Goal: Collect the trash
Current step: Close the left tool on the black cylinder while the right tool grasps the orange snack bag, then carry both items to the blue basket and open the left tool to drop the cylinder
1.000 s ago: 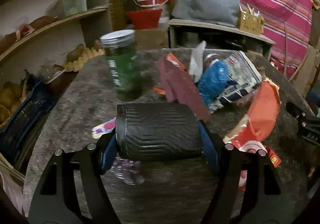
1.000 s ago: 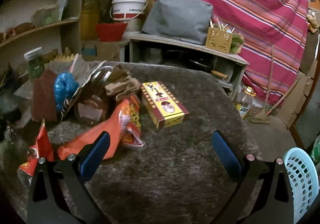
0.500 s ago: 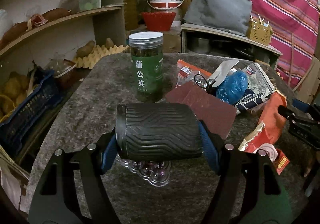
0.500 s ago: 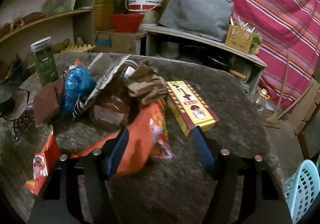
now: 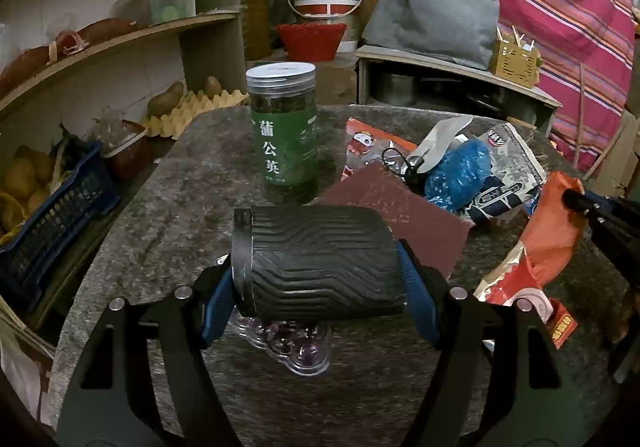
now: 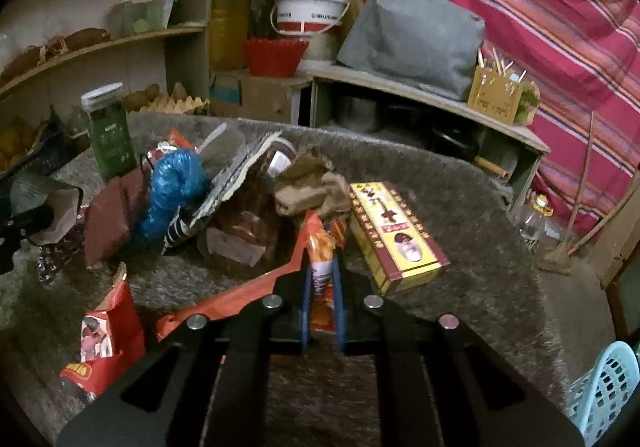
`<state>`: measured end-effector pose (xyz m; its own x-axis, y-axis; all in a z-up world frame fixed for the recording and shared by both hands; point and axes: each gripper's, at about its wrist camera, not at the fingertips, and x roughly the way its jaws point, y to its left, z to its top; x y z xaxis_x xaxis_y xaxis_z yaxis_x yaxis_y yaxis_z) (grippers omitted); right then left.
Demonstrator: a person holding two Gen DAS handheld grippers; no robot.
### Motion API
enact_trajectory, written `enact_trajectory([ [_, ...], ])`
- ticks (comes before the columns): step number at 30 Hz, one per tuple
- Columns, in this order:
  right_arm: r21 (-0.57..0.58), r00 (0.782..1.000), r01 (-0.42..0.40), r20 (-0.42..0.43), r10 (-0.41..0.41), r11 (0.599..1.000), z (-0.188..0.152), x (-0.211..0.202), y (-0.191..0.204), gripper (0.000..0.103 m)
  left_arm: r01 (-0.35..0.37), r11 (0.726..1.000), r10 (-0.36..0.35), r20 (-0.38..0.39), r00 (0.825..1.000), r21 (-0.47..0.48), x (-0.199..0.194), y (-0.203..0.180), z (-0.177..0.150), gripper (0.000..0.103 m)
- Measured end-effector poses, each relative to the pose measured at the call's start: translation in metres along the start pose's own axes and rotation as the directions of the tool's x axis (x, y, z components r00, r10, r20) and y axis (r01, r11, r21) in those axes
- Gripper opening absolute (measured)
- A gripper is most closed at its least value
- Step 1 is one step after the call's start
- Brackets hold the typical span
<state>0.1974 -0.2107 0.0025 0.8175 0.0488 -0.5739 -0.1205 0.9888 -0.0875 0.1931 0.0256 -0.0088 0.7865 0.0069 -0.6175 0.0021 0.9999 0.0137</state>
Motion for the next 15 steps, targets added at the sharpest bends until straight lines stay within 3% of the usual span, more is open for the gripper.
enact_trajectory([
  [8,0.137,0.997,-0.068,0.052,0.062,0.988,0.0,-0.029,-0.039,0.009,0.031,1.0,-0.031,0.04,0.999,0.004,-0.019,-0.015,0.006,0.071],
  [15,0.2,0.996,-0.057,0.083,0.041,0.978,-0.014,-0.066,-0.082,0.009,0.073,0.996,-0.078,0.078,0.994,0.06,-0.042,-0.066,0.014,0.071],
])
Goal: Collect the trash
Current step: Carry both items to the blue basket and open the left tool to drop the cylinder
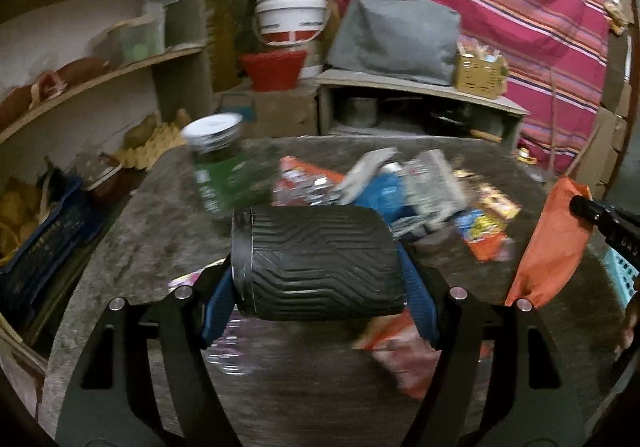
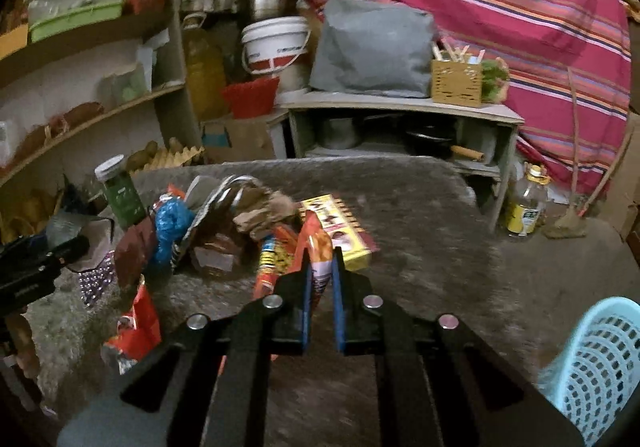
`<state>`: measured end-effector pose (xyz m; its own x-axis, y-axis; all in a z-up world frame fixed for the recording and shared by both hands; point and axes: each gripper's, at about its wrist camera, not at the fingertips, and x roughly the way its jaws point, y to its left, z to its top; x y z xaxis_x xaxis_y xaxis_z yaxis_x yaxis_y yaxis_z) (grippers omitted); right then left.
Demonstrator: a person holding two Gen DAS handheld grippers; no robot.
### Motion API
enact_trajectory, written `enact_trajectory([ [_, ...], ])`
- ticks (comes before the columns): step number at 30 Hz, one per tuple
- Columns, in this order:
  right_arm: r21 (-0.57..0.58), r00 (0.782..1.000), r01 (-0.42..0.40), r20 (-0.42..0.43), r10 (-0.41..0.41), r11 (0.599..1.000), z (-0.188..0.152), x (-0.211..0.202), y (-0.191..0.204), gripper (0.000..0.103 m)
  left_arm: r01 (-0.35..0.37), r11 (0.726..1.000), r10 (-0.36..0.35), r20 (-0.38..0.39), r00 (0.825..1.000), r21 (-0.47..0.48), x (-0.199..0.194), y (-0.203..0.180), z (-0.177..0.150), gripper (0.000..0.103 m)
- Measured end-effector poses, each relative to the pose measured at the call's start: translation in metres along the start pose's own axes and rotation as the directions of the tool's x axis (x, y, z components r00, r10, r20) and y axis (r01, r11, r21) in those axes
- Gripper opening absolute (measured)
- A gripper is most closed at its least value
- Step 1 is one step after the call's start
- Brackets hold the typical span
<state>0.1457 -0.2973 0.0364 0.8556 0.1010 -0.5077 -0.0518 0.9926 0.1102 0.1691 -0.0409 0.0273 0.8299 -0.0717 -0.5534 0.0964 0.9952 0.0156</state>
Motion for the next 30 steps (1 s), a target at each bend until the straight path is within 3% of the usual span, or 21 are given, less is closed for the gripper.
enact_trajectory([
  [3,0.03,1.0,0.019,0.018,-0.02,0.999,-0.001,-0.02,-0.024,0.009,0.014,0.999,-0.015,0.021,1.0,0.046,-0.009,-0.035,0.004,0.071],
  [12,0.162,0.985,0.134,0.091,-0.15,0.978,-0.006,-0.104,-0.128,0.009,0.151,0.979,-0.158,0.036,0.987,0.137,-0.029,-0.155,0.005,0.071],
  [22,0.22,0.933,0.339,0.047,-0.357,0.915,-0.049,-0.161,-0.225,0.009,0.316,0.931,-0.318,-0.02,0.948,0.183,-0.03,-0.271,-0.023,0.071],
  [26,0.225,0.911,0.398,0.018,-0.412,0.889,-0.06,-0.165,-0.248,0.009,0.348,0.909,-0.355,-0.014,0.935,0.23,-0.038,-0.313,-0.03,0.071],
  [30,0.263,0.902,0.414,0.008,-0.431,0.871,-0.07,-0.172,-0.27,0.009,0.407,0.878,-0.414,-0.027,0.91,0.251,-0.044,-0.349,-0.036,0.071],
])
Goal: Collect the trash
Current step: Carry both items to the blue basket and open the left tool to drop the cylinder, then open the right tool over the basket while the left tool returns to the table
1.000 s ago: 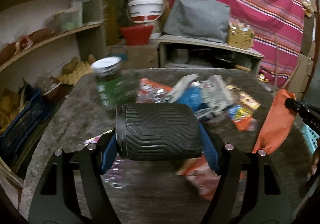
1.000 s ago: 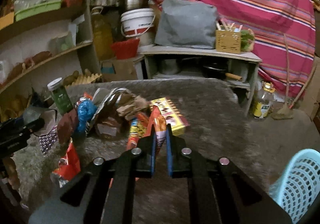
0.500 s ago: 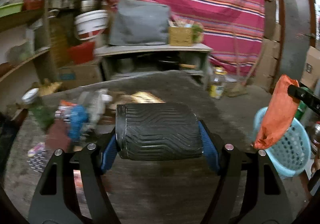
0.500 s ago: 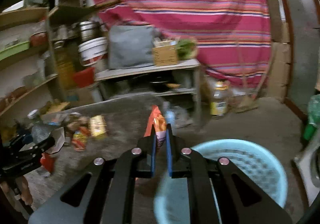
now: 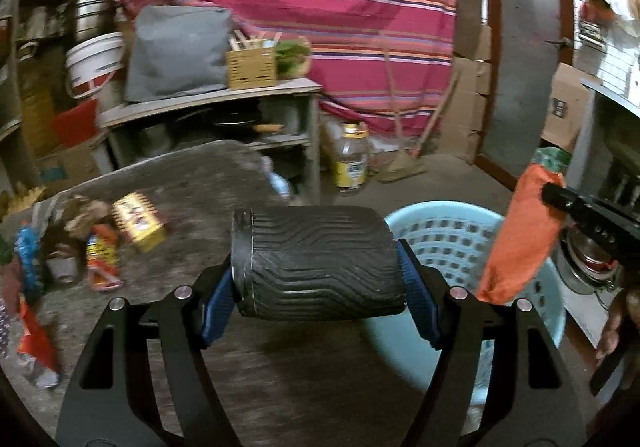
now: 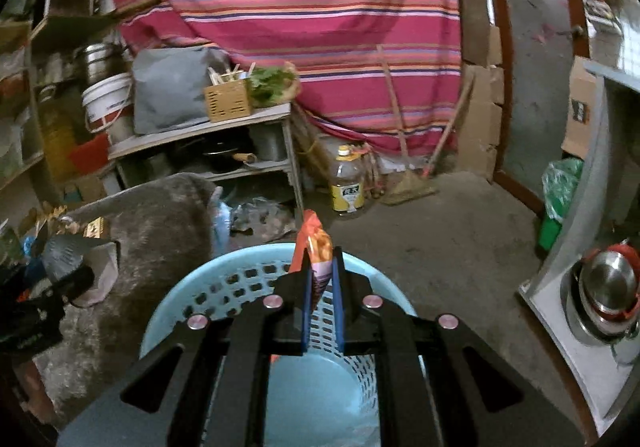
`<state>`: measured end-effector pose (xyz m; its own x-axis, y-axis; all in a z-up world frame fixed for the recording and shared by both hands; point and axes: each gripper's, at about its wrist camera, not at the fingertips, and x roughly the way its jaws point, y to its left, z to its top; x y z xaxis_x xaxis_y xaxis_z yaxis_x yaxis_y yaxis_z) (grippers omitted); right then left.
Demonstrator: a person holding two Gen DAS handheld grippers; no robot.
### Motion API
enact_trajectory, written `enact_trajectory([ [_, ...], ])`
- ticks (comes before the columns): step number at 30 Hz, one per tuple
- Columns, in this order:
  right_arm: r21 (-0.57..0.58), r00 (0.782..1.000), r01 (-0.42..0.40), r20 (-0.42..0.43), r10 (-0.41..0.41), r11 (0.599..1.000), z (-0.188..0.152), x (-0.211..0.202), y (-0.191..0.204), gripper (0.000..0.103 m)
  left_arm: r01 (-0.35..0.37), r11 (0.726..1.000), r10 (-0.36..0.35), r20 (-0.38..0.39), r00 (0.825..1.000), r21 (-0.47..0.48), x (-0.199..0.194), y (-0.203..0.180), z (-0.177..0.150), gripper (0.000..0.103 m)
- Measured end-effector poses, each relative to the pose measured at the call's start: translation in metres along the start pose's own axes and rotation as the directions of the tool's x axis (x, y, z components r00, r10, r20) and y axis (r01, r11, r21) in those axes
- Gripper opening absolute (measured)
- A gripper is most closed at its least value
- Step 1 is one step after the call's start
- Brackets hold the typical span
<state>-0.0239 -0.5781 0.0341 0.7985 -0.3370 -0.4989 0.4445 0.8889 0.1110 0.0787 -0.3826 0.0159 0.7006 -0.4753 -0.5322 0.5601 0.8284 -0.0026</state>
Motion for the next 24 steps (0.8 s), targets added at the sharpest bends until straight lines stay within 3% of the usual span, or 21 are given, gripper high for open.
enact_trajectory([
  [13,0.008,0.998,0.044,-0.046,-0.043,0.999,-0.012,0.012,-0.025,0.009,0.099,0.995,-0.098,-0.071,0.993,0.006,0.039,-0.044,0.0,0.071],
  [15,0.007,0.998,0.044,-0.05,-0.044,0.999,-0.013,0.013,-0.025,0.009,0.092,0.996,-0.091,-0.067,0.994,0.014,0.039,-0.047,0.002,0.073],
  [20,0.007,0.998,0.037,-0.055,-0.036,0.999,-0.013,0.014,-0.025,0.009,0.072,0.997,-0.071,-0.041,0.997,0.007,0.032,-0.04,0.007,0.088],
  [24,0.004,0.997,0.028,-0.069,-0.027,1.0,-0.014,0.018,-0.019,0.009,0.041,0.999,-0.042,-0.034,0.999,-0.004,0.028,-0.024,0.007,0.09],
])
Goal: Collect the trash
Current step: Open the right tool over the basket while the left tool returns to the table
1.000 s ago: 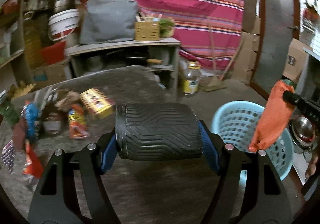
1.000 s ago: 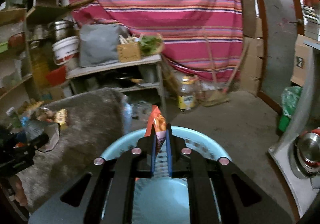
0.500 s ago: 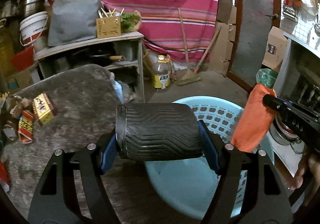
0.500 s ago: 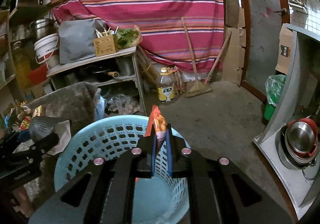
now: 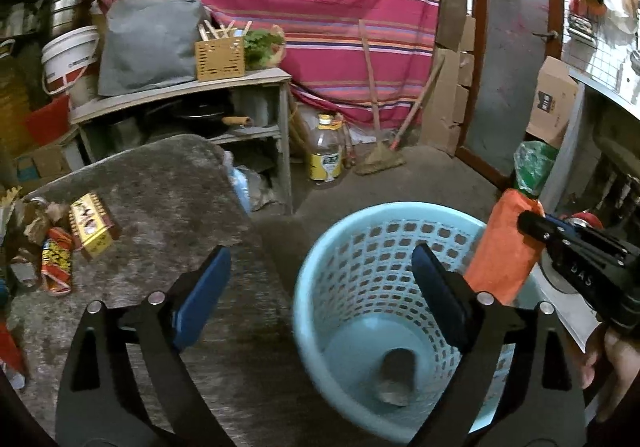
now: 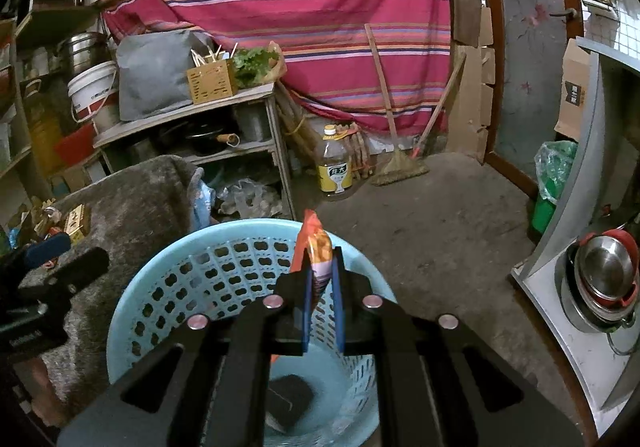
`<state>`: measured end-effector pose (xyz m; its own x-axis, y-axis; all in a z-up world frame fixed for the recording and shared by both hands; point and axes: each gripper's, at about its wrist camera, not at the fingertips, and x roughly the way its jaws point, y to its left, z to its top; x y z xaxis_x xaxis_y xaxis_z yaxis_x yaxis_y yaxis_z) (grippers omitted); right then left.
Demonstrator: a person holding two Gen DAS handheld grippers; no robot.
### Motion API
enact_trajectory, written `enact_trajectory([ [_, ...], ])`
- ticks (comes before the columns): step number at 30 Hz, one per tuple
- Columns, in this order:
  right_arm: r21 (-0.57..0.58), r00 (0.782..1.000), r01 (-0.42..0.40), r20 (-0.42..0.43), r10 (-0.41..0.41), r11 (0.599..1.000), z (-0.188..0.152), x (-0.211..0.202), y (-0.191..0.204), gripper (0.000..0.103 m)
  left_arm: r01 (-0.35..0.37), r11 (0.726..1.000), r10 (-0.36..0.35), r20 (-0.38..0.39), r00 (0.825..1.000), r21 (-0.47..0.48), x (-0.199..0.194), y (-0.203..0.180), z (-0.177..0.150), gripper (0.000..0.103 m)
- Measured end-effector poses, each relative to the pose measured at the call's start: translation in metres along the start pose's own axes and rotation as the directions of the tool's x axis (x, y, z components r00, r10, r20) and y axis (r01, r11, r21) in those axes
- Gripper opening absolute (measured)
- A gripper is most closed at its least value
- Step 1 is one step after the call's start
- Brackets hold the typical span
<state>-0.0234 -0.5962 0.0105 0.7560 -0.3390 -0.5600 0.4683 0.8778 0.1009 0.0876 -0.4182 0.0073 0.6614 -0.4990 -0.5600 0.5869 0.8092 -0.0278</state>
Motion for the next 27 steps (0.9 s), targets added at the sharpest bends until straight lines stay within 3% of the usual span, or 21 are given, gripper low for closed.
enact_trajectory([
  [7,-0.002,0.998,-0.015,-0.062,0.015,1.0,-0.005,0.012,0.014,0.013,-0.07,0.997,0.07,0.015,0.997,-0.031,-0.013,0.035,0.0,0.094],
  [9,-0.005,0.995,-0.011,-0.102,0.011,1.0,-0.007,0.02,0.019,0.04,-0.084,0.996,0.085,0.016,0.996,-0.032,-0.017,0.043,-0.001,0.095],
  [10,-0.008,0.993,-0.003,-0.12,0.002,1.0,-0.009,0.024,0.023,0.066,-0.093,0.995,0.094,0.017,0.995,-0.033,-0.019,0.048,-0.002,0.095],
  [11,-0.01,0.993,0.007,-0.119,-0.008,1.0,-0.01,0.026,0.026,0.07,-0.103,0.994,0.104,0.017,0.994,-0.036,-0.022,0.054,-0.003,0.095],
  [16,-0.014,0.993,0.029,-0.118,-0.03,0.999,-0.01,0.027,0.037,0.07,-0.132,0.99,0.133,0.014,0.991,-0.056,-0.033,0.082,-0.008,0.096],
  [21,-0.036,0.995,0.058,-0.079,-0.061,0.998,-0.005,0.018,0.051,0.078,-0.167,0.983,0.17,0.024,0.985,-0.08,-0.048,0.116,-0.012,0.097],
  [23,-0.047,0.997,0.062,-0.05,-0.064,0.997,-0.001,0.011,0.06,0.089,-0.173,0.981,0.177,0.031,0.984,-0.091,-0.054,0.13,-0.013,0.097],
  [27,-0.057,1.0,0.014,0.004,-0.013,0.998,0.006,-0.002,0.087,0.092,-0.209,0.973,0.214,0.052,0.975,-0.094,-0.07,0.161,-0.015,0.097],
])
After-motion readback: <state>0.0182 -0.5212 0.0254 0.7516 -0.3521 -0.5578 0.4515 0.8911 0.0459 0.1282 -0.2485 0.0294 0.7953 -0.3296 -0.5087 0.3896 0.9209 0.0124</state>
